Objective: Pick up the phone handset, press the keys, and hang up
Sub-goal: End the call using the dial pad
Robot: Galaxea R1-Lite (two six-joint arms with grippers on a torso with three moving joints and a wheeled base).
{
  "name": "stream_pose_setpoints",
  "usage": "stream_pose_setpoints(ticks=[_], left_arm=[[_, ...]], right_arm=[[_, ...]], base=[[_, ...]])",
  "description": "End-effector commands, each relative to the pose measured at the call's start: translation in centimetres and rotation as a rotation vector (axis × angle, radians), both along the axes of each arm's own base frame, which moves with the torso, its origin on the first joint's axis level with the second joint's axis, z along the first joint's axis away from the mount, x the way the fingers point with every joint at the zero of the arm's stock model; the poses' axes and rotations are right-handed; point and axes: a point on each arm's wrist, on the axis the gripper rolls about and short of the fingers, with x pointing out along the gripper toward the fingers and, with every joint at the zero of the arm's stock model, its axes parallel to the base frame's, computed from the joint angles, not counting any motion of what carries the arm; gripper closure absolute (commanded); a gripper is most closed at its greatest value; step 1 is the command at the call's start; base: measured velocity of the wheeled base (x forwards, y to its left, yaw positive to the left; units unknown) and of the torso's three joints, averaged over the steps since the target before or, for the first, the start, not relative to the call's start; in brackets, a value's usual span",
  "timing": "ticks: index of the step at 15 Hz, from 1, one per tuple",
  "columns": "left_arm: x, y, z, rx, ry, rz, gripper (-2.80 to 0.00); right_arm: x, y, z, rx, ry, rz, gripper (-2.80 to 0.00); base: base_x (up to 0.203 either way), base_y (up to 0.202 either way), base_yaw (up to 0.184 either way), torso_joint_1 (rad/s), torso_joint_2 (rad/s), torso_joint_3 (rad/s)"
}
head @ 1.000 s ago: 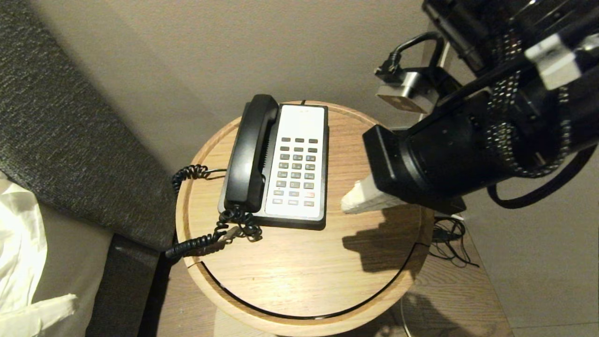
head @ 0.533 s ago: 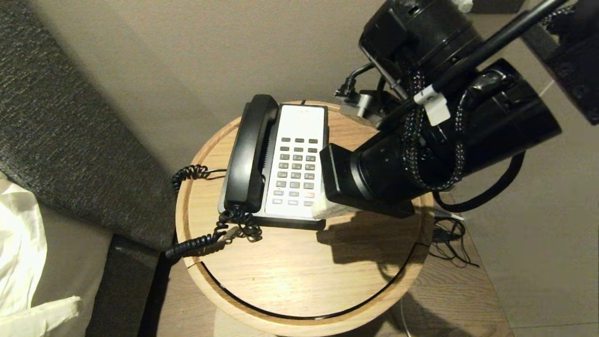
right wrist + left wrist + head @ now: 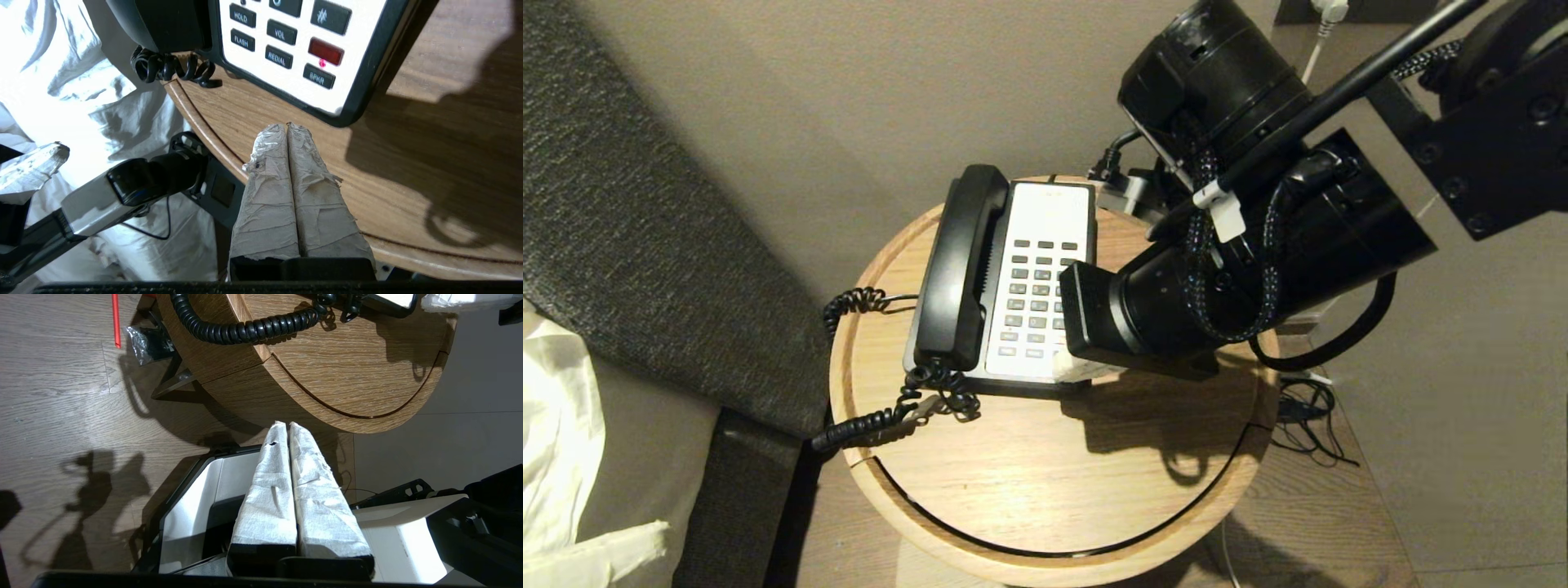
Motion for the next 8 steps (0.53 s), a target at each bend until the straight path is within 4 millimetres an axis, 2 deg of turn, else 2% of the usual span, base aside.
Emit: stream_pose_setpoints(ticks=[1, 8], left_arm=[[0.05, -0.03, -0.09, 0.001, 0.008, 0.0, 0.0], [0.06, -0.04, -0.14, 0.001, 0.01, -0.001, 0.0]], right_arm=[[0.03, -0.01, 0.04, -0.003, -0.013, 0.006, 0.0], [0.43, -0.01, 0.04, -0.017, -0.058, -0.021, 0.0]], base=[[0.0, 0.0, 0.0, 0.0, 0.0, 0.0], [0.0, 0.0, 0.0, 0.0, 0.0, 0.0]])
